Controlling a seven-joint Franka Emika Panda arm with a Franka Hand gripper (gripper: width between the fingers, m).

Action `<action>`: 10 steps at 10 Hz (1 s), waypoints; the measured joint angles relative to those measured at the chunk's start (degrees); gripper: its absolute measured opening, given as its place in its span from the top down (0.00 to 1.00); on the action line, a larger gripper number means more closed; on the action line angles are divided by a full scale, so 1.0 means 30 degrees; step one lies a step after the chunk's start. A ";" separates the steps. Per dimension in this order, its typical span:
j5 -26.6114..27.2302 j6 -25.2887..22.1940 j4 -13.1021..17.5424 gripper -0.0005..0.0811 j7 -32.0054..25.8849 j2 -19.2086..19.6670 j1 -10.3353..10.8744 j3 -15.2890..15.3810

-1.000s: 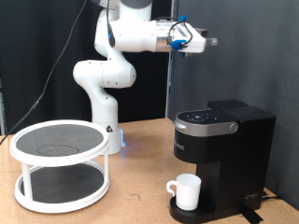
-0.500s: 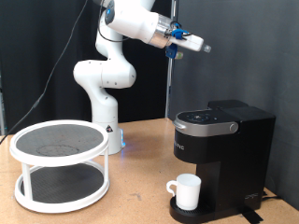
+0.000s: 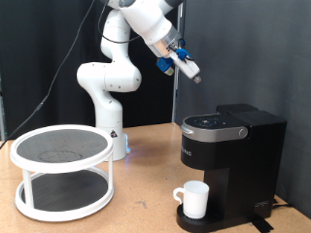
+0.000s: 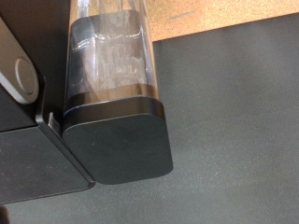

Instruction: Make a cup of coffee with the keurig machine

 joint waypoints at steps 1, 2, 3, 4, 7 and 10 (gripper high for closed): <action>0.0006 0.0000 0.0000 0.09 0.0000 -0.0001 0.0001 0.0000; -0.0376 0.0011 0.0148 0.09 0.0130 -0.0004 -0.0002 0.0075; -0.1753 0.0134 0.0678 0.09 0.0435 -0.0004 -0.0091 0.0404; -0.3377 0.0907 0.1436 0.09 0.0935 -0.0013 -0.0320 0.1039; -0.6130 0.2587 0.3462 0.09 0.1157 0.0589 -0.1011 0.2654; -0.7533 0.3592 0.5287 0.09 0.1727 0.2384 -0.1939 0.3694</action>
